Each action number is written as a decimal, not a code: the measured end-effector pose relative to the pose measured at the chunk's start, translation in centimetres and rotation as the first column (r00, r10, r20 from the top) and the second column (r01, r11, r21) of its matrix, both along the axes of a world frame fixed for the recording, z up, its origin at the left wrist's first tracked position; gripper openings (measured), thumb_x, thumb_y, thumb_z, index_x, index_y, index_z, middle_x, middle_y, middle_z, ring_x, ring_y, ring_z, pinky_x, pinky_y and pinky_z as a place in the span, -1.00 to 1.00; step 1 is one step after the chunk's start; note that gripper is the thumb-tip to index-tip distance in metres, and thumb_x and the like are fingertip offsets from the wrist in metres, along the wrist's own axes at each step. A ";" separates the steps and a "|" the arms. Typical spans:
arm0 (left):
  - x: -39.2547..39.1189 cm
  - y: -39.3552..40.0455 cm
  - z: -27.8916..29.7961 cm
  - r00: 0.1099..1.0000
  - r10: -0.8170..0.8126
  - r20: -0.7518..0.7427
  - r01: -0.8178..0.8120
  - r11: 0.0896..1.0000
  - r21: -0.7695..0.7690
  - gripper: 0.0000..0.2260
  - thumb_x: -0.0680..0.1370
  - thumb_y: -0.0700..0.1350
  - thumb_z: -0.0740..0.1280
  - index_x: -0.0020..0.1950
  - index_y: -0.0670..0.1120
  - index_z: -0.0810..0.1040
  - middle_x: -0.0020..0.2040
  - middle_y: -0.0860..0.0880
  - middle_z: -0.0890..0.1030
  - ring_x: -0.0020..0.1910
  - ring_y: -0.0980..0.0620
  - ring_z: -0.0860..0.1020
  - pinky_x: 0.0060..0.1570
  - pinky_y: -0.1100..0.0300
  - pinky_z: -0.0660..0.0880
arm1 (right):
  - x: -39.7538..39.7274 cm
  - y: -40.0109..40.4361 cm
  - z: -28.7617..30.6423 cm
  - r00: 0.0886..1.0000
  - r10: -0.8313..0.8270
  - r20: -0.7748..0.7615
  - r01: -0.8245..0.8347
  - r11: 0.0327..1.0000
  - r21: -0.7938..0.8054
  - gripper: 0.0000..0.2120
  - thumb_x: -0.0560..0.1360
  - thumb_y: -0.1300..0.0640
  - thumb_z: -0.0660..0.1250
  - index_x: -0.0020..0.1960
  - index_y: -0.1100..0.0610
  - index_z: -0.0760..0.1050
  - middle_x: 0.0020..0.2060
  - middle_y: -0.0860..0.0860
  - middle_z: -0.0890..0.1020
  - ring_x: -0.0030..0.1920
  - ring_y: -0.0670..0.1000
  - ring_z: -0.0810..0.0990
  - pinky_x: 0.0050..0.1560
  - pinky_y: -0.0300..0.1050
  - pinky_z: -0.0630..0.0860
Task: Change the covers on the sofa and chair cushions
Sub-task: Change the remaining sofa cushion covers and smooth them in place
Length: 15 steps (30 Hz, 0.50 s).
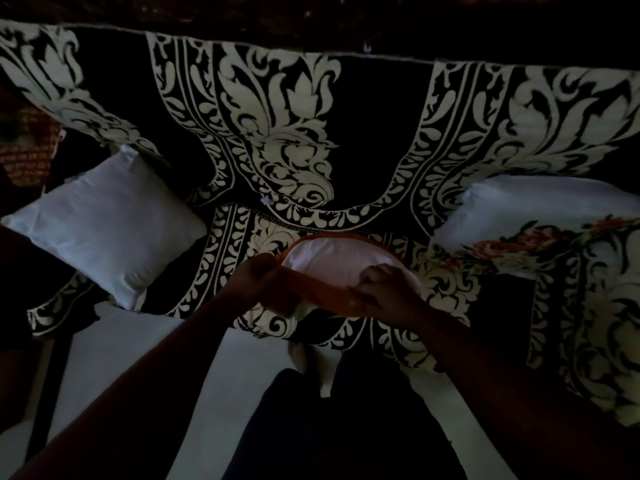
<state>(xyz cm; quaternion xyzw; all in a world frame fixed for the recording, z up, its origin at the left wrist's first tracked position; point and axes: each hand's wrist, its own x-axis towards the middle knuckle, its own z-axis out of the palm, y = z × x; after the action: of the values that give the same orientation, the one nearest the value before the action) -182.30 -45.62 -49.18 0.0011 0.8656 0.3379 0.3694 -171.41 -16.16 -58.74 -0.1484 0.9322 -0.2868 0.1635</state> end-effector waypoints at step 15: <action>-2.9 2.8 -3.8 0.866 -0.413 0.280 0.499 0.746 -0.442 -0.68 0.62 0.03 0.28 0.32 -0.06 0.56 0.22 -0.09 0.63 0.19 -0.05 0.60 0.23 0.10 0.51 | -3.2 6.0 4.0 0.970 -0.158 0.187 0.113 0.966 0.234 -0.41 0.44 -0.54 0.03 -0.25 -0.11 0.58 -0.22 -0.06 0.58 -0.14 0.01 0.59 -0.04 -0.05 0.37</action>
<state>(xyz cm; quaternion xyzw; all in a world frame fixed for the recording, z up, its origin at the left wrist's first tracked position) -185.20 -42.80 -52.98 0.0894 0.8624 0.0000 0.4983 -174.65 -10.16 -54.73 -0.0347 0.9446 -0.2053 0.2536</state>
